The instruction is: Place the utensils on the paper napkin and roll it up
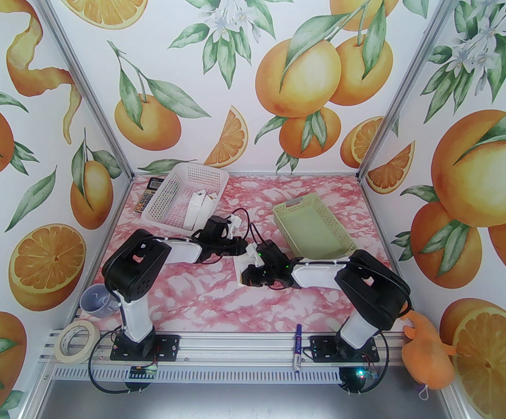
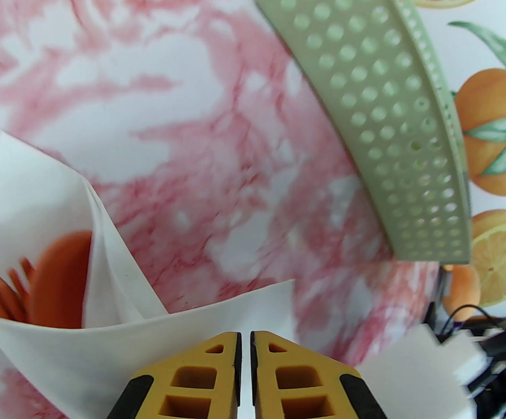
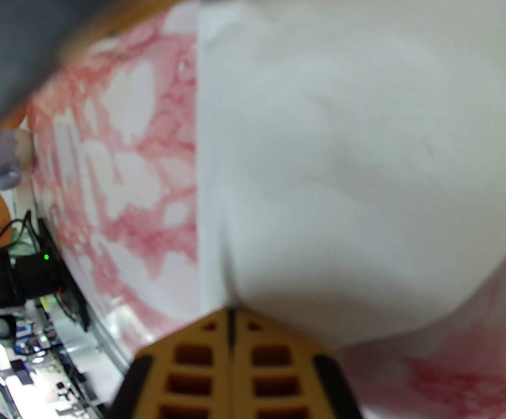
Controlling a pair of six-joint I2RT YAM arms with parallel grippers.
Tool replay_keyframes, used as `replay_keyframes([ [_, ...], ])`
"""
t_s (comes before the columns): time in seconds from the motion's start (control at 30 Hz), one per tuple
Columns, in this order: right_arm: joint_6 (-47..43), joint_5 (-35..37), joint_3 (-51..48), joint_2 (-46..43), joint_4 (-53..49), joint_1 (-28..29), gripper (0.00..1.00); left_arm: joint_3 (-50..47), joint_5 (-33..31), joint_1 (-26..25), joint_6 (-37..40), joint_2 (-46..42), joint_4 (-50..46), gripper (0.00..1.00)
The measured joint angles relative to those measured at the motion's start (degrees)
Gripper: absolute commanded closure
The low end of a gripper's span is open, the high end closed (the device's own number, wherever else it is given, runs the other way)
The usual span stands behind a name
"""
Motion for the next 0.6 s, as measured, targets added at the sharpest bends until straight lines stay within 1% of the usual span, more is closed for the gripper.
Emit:
replay_keyframes([
  [0.33, -0.61, 0.07, -0.07, -0.24, -0.02, 0.04, 0.94, -0.44, 0.37, 0.48, -1.14, 0.87, 2.08, 0.88],
  [0.6, -0.72, 0.44, -2.91, -3.34, -0.96, 0.57, 0.94, -1.01, 0.96, 0.66, -1.25, 1.09, 3.61, 0.88],
])
